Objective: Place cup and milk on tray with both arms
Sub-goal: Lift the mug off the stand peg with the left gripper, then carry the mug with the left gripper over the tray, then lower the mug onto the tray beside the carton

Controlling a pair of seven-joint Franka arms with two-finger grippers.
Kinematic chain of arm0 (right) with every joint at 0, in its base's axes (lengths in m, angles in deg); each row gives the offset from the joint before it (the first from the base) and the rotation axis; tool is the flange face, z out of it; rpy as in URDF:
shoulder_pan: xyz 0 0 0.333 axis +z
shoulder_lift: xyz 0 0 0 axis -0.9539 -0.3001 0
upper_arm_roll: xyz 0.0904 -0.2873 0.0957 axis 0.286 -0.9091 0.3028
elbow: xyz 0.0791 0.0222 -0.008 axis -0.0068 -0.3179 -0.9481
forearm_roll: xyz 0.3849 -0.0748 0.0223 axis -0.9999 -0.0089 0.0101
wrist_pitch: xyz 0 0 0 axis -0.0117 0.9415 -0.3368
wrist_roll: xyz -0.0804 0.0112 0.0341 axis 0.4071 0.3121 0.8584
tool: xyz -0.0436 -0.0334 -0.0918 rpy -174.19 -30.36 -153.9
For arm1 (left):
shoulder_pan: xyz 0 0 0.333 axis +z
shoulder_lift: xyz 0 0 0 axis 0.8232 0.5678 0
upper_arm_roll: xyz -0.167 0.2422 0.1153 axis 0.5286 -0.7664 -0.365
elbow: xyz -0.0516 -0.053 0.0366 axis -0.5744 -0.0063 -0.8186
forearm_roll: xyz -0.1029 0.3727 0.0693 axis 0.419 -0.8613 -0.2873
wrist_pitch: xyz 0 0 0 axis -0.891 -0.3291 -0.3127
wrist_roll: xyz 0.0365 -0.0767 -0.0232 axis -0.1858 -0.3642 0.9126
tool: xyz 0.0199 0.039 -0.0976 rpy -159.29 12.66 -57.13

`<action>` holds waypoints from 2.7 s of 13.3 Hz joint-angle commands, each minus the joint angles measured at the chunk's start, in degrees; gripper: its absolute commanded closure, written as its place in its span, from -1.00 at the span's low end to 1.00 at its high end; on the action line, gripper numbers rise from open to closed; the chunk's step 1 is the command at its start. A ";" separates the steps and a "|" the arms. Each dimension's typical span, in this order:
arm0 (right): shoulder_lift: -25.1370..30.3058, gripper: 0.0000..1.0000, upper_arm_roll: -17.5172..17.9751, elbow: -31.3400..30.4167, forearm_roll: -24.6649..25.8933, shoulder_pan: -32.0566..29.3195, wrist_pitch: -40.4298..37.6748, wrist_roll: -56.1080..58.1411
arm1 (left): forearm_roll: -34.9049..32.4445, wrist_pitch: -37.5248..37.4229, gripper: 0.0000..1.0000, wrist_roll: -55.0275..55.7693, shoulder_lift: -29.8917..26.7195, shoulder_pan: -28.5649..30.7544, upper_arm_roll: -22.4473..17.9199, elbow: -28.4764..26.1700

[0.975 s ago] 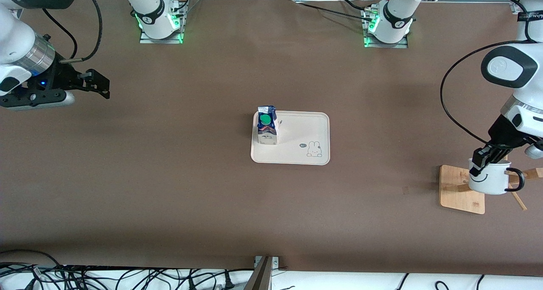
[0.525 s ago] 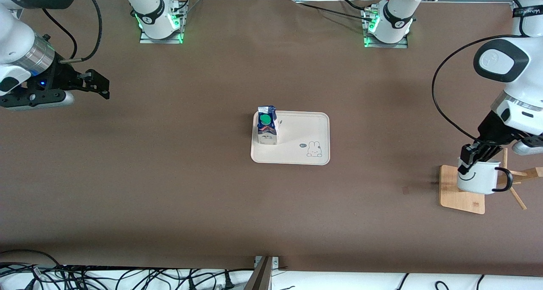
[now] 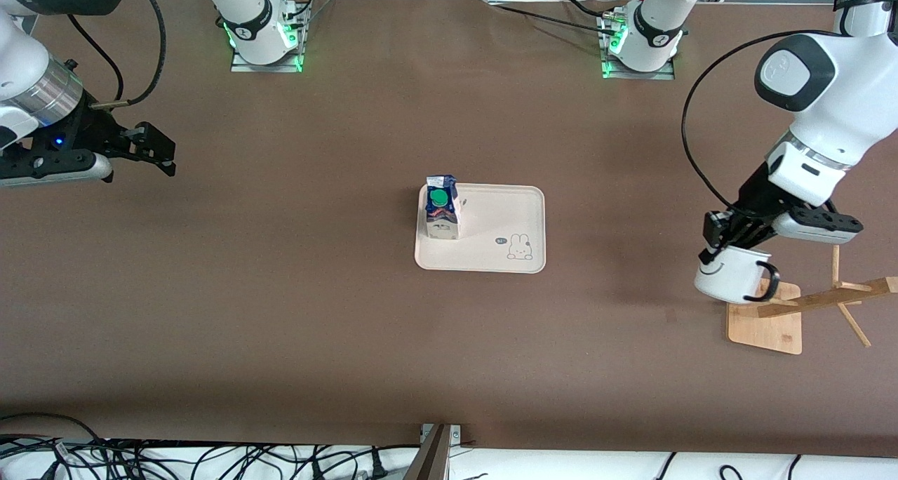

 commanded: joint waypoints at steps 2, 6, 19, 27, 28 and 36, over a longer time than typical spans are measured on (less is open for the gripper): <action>-1.15 -1.00 -0.53 0.90 1.00 -3.33 -2.09 0.84 | -2.74 -11.28 0.94 -0.36 -0.06 0.53 0.35 4.41; -1.07 -1.00 -0.45 1.08 0.74 -3.43 -3.07 0.84 | -8.97 -26.73 0.98 -0.62 1.96 -0.34 0.61 12.23; 0.07 -1.00 1.93 1.08 -0.23 -2.81 -6.41 -1.01 | -9.60 -47.26 1.00 6.55 22.95 -17.72 0.80 26.39; -0.10 -1.00 1.49 1.08 -1.11 -2.90 -5.53 -0.92 | -18.46 -45.16 1.00 32.66 40.01 -33.46 -0.78 40.11; -0.19 -1.00 1.49 1.08 -1.11 -2.90 -5.53 -0.92 | -21.09 -42.71 1.00 35.21 40.46 -36.53 -1.84 39.76; -0.19 -1.00 1.58 1.08 -1.11 -2.90 -5.45 -0.92 | -22.87 -37.95 1.00 38.84 43.09 -37.62 -5.01 39.14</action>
